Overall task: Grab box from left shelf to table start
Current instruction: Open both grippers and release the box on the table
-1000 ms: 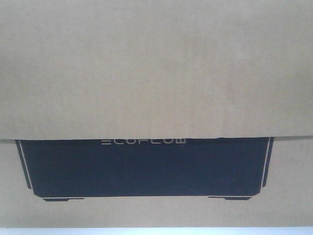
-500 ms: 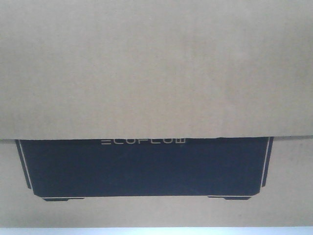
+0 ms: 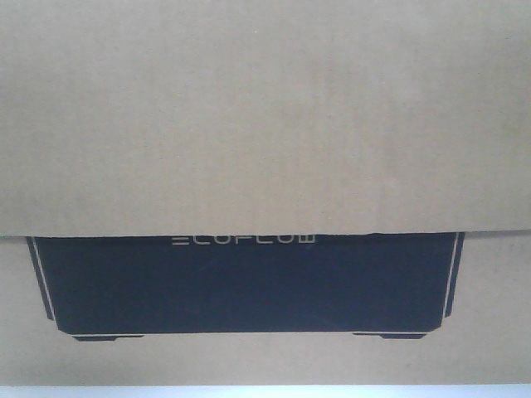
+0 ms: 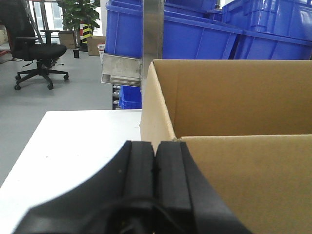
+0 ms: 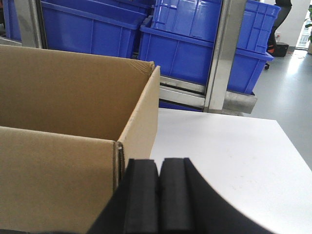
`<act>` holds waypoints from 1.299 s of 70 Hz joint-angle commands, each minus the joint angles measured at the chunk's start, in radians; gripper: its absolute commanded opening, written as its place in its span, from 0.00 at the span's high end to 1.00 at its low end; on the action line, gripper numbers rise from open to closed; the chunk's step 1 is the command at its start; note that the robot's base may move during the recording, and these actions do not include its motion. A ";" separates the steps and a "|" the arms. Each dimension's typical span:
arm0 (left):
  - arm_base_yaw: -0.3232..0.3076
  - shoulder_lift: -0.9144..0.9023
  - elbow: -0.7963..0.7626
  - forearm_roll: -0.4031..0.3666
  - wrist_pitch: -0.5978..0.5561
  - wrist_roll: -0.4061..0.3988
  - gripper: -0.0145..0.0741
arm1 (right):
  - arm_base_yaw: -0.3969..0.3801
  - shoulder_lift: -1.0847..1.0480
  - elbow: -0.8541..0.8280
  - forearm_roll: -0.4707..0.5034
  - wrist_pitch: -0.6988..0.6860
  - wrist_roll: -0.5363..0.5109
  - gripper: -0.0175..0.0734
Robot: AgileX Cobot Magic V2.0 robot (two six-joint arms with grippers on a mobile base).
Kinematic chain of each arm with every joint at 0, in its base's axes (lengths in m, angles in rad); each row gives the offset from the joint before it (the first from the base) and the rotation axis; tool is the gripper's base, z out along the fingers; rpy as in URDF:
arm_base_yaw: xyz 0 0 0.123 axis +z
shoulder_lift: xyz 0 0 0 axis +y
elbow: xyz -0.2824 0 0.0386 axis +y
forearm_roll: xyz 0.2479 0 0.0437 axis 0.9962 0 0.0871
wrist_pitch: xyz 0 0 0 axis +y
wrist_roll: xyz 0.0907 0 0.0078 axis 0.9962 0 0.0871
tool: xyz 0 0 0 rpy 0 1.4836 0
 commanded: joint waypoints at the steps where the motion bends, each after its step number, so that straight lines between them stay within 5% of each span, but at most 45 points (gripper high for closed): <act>1: -0.004 -0.006 -0.023 -0.005 -0.088 0.000 0.94 | 0.001 0.001 -0.023 -0.004 -0.099 0.001 0.74; 8: -0.004 -0.007 0.033 -0.001 -0.142 0.000 0.94 | 0.001 0.001 -0.023 -0.004 -0.099 0.001 0.74; 26: -0.004 -0.007 0.363 -0.013 -0.561 0.000 0.94 | 0.001 0.001 -0.023 -0.004 -0.099 0.001 0.74; 38: 0.022 -0.007 0.518 -0.027 -0.693 0.000 0.94 | 0.001 0.001 -0.023 -0.004 -0.099 0.001 0.74; 58: 0.086 -0.007 0.517 -0.030 -0.669 0.000 0.94 | 0.001 0.001 -0.023 -0.004 -0.098 0.001 0.74; 91: 0.086 -0.007 0.517 -0.030 -0.669 0.000 0.94 | 0.001 0.001 -0.023 -0.004 -0.098 0.001 0.74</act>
